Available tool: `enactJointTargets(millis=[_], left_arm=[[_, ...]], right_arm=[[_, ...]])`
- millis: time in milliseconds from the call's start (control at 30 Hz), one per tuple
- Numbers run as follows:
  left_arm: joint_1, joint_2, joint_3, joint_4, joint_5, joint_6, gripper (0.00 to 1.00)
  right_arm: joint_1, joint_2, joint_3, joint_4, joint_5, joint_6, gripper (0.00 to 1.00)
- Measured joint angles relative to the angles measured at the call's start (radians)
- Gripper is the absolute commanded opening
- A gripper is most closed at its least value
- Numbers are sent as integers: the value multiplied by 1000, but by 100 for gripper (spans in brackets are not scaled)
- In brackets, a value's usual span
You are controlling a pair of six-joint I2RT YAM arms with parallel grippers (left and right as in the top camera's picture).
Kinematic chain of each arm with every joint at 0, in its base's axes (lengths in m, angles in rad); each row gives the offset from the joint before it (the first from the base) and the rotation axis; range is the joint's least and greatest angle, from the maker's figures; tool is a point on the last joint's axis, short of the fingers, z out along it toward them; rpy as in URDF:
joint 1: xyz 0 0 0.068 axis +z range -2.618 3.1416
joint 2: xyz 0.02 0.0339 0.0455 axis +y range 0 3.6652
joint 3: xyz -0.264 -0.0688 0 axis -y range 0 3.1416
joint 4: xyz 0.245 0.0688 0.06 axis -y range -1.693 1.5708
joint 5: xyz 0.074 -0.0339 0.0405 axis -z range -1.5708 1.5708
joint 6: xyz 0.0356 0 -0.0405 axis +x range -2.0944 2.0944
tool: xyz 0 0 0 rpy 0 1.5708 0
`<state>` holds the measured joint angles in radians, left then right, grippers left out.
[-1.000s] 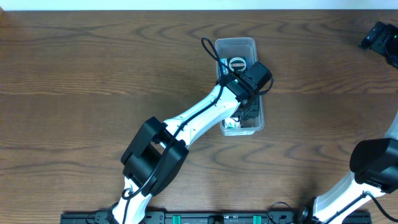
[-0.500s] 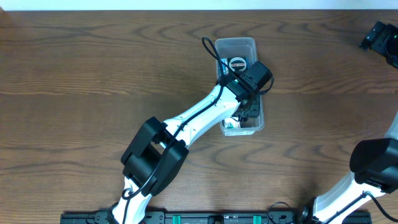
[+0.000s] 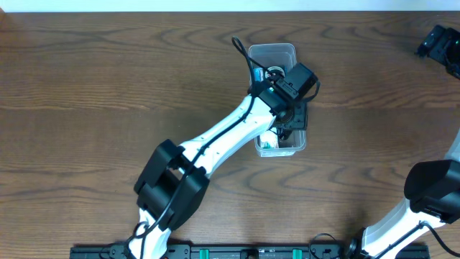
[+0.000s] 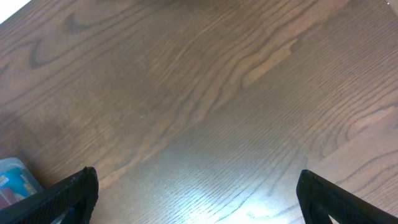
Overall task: Pack container
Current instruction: 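Lower the bottle into the container and open the left gripper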
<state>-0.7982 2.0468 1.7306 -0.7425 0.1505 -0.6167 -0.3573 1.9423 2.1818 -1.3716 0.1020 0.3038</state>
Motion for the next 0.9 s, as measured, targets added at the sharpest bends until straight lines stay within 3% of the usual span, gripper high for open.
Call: enactJointTargets(millis=[367,900], left_arm=[[66,-213,0,-80,0,41,92],[308,-698,7,-483,-3,182,93]], right_arm=[[0,0,0,0,0,0,99],[0,0,0,0,0,0,99]])
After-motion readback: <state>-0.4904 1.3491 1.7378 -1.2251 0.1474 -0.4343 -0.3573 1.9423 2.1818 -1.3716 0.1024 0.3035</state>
